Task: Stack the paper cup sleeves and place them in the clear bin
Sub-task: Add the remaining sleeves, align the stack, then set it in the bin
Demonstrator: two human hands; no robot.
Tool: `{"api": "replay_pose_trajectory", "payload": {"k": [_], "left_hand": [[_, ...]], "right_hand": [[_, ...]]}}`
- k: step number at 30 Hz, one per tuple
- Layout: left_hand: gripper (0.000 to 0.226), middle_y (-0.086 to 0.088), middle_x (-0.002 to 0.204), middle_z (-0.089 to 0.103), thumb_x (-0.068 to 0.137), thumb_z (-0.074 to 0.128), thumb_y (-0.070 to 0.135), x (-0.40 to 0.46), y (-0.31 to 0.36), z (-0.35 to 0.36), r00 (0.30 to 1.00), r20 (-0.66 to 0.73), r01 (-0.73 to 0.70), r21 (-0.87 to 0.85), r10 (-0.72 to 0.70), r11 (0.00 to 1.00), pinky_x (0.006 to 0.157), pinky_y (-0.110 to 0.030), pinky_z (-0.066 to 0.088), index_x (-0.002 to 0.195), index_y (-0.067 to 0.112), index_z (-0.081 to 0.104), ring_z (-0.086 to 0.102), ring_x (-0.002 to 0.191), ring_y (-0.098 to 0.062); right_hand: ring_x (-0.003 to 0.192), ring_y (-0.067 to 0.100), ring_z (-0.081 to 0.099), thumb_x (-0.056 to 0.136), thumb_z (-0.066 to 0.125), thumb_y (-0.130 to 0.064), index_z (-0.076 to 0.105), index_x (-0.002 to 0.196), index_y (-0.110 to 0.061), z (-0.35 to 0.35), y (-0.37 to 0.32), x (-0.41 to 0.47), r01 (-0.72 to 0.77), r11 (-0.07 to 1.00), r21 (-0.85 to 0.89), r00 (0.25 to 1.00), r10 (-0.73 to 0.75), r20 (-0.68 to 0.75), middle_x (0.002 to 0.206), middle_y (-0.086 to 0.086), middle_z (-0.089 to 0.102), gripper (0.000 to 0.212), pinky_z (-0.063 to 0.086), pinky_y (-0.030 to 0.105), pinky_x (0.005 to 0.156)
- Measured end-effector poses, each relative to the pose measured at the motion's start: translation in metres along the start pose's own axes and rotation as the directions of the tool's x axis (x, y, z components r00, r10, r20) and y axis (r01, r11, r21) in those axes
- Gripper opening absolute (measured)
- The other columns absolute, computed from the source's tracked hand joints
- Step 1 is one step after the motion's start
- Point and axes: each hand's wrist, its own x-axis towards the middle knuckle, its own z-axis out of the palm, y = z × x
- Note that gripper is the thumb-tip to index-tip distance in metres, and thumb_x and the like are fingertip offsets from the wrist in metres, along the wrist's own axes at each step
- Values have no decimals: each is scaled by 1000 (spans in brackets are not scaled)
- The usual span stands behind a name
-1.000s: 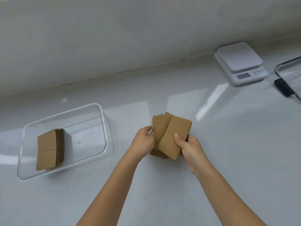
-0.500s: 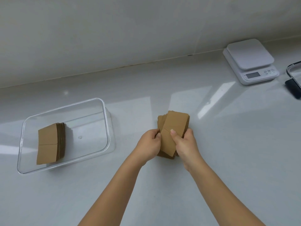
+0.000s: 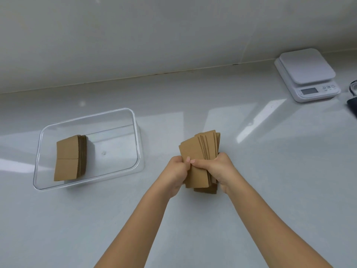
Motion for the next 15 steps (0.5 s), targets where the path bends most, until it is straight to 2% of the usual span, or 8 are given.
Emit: {"api": "replay_pose_trajectory", "payload": {"k": [1,3,4,8,10,12,13,15], "left_hand": [[38,-14,128,59,100,35,23,-4,-4,-2,1000,14,-13,10,13,1000,102,-47,46,131,5,48,56,117,-30],[38,-10,129,58,100,33,25,-9,-14,-6,998,39,-61,70,59,996,103,-43,46,132,10,46,56,118,-25],[36,-7,129,58,100,33,25,-12,-20,-10,995,60,-91,93,86,991,103,-41,46,131,11,47,56,118,-23],[25,-3,118,65,98,41,20,-23,-41,-35,970,126,-230,211,207,950,97,-33,49,118,15,56,62,111,-20],[25,-1,111,67,90,57,20,-30,-49,-51,959,24,-274,323,281,906,87,-23,51,115,18,58,64,101,-18],[61,3,118,60,76,74,25,-39,-56,-67,922,-104,-310,374,372,874,87,-24,49,131,21,46,61,101,-14],[80,7,123,55,70,79,28,-44,-58,-74,900,-131,-338,388,415,857,90,-23,46,138,23,37,58,106,-12],[100,12,130,46,62,85,29,-55,-63,-88,850,-117,-418,441,513,794,94,-16,37,143,26,27,50,117,-6]], "right_hand": [[97,28,64,54,88,-32,62,104,-12,3,3,-3,-3,998,-57,1000,2,-7,99,10,69,60,59,45,75],[108,29,57,39,83,-50,56,101,-22,5,8,-6,20,981,-193,999,-27,-33,102,4,66,74,57,47,84],[108,27,56,40,82,-50,50,103,-23,7,9,-11,52,966,-252,998,-62,-33,104,2,64,75,56,46,86],[93,18,60,65,80,-28,38,111,-17,14,9,-29,236,880,-413,971,-227,71,100,-3,59,64,55,38,80],[89,18,60,66,77,-32,37,110,-21,22,8,-42,339,748,-571,935,-333,118,92,-8,57,61,54,34,74],[87,20,60,66,74,-38,38,111,-22,32,9,-53,443,548,-710,870,-455,191,95,-6,59,59,52,33,72],[89,23,60,68,73,-38,38,112,-22,34,10,-56,493,437,-752,826,-507,246,99,-3,59,58,51,35,72],[93,27,59,71,68,-30,38,118,-22,40,10,-65,572,186,-799,734,-552,397,105,0,59,56,50,36,73]]}}
